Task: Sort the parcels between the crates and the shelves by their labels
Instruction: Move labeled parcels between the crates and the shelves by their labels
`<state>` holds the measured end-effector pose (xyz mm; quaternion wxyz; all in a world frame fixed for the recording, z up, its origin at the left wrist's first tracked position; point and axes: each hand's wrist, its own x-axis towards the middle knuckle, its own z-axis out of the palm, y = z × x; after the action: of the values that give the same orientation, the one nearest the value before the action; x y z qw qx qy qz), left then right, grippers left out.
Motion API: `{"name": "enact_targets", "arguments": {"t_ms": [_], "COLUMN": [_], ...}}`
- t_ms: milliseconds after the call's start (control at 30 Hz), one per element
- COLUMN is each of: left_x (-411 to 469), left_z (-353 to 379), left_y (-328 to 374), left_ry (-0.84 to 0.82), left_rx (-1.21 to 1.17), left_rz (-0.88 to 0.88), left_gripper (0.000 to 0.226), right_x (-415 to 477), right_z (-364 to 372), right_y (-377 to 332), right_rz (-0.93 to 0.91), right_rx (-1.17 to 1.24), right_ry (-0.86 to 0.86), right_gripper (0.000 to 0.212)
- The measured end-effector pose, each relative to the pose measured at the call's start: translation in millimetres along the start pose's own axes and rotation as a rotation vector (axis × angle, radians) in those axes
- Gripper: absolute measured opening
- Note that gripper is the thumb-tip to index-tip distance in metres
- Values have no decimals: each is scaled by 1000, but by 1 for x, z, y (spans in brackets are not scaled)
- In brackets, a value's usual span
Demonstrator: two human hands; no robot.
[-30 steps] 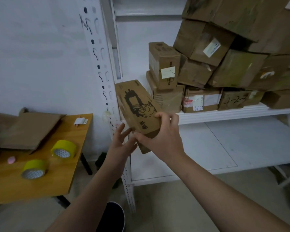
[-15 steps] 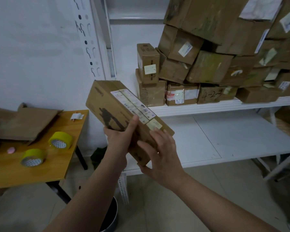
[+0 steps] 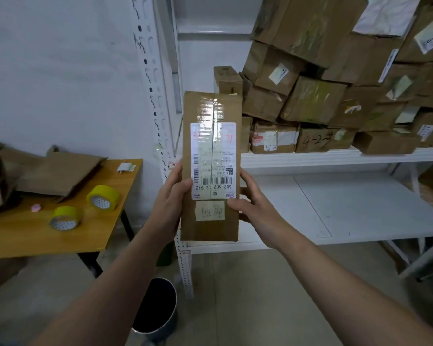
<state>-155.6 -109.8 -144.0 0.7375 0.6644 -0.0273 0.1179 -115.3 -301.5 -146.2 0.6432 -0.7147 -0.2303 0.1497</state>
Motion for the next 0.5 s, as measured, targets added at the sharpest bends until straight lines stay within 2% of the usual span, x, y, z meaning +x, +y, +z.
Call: {"name": "enact_targets", "arguments": {"t_ms": [133,200,267,300,367,400,433,467,500], "left_x": [-1,-2,-4,-4,0,5,12,19,26], "left_z": [2,5,11,13,17,18,19,20,21], "left_y": [3,5,8,12,23,27,33,37,39], "left_ry": [37,49,126,207,288,237,110,-59,-209], "left_rx": [40,17,87,241,820,1154,1427,1626,1750], "left_rz": [8,-7,-10,35,294,486,641,694,647], "left_gripper": [49,53,68,81,98,97,94,91,91], "right_x": [-1,1,3,3,4,5,7,9,10], "right_z": [1,-3,-9,-15,-32,-41,-50,-57,-63], "right_y": [3,4,5,5,1,-3,-8,-14,-20], "right_rz": [-58,-61,-67,-74,-86,-90,-97,-113,-136], "right_rx": [57,74,41,-13,-190,-306,-446,-605,-765], "right_ry": [24,33,72,95,123,115,90,50,-1], "right_gripper": [68,62,55,55,60,62,64,66,68]}}
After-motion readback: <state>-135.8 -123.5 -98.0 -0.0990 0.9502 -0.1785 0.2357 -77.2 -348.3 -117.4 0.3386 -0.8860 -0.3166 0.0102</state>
